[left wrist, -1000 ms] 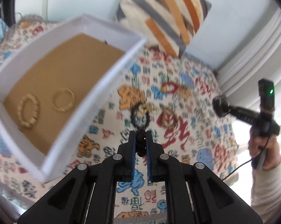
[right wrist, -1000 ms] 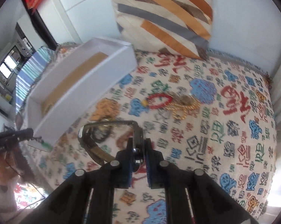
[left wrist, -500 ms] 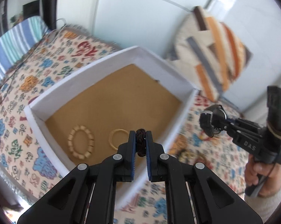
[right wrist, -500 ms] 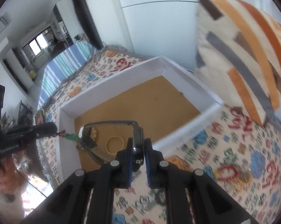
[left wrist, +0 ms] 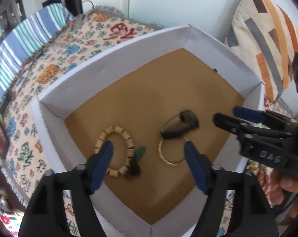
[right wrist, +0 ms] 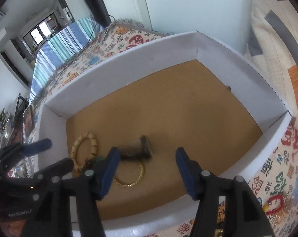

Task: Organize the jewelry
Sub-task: 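Carry the pendant and watch into the white tray and release them, then withdraw both tools from the tray back over the remaining jewelry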

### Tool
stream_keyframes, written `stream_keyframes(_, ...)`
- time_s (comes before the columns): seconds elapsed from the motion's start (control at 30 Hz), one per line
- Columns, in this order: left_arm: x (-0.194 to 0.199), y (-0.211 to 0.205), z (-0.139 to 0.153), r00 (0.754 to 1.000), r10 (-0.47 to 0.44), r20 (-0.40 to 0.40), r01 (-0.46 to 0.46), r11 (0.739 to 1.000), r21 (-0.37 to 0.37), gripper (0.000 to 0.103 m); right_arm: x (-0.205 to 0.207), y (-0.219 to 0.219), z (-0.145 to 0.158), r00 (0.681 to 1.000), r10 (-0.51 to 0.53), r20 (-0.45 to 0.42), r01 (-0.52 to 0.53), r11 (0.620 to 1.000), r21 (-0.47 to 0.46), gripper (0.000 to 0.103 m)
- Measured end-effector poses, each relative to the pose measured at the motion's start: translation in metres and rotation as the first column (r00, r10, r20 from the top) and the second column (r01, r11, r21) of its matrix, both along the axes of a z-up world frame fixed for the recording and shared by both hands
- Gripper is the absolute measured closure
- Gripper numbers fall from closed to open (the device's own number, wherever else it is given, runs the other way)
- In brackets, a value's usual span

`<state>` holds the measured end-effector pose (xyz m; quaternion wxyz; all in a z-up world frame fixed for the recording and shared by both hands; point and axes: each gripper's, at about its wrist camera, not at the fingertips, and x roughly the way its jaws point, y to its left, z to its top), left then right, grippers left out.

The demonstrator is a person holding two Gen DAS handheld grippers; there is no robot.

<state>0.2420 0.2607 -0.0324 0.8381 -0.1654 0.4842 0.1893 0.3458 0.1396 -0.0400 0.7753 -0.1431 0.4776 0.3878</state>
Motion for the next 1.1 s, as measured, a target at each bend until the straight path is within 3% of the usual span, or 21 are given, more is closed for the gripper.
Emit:
stream_keyframes(0.23,-0.018,-0.027,0.009,0.999,-0.044,0.020,0.043,0.999,0.030,0.024,-0.019,-0.048,0.018,0.997,-0.050,0.058,0.049,0.999,0.022,0.043)
stream_keyframes(0.43,-0.044,-0.069,0.014,0.994,-0.106,0.041,0.104,0.994,0.033,0.021,-0.057,-0.101,0.027,0.990,-0.068,0.123,0.068,0.998,0.003,0.043)
stream_keyframes(0.57,-0.061,-0.108,0.016,0.984,-0.174,0.050,0.173,0.985,0.023,0.021,-0.084,-0.141,0.030,0.988,-0.093,0.120,0.093,0.996,0.004,0.043)
stream_keyframes(0.9,-0.108,-0.206,0.004,0.923,-0.379,0.065,0.377,0.926,0.033,0.015,-0.136,-0.248,0.021,0.973,-0.215,0.088,0.216,0.976,-0.001,0.043)
stream_keyframes(1.1,-0.118,-0.249,-0.026,0.893,-0.449,0.022,0.449,0.894,0.001,0.015,-0.174,-0.321,-0.006,0.922,-0.377,0.095,0.380,0.925,-0.019,0.043)
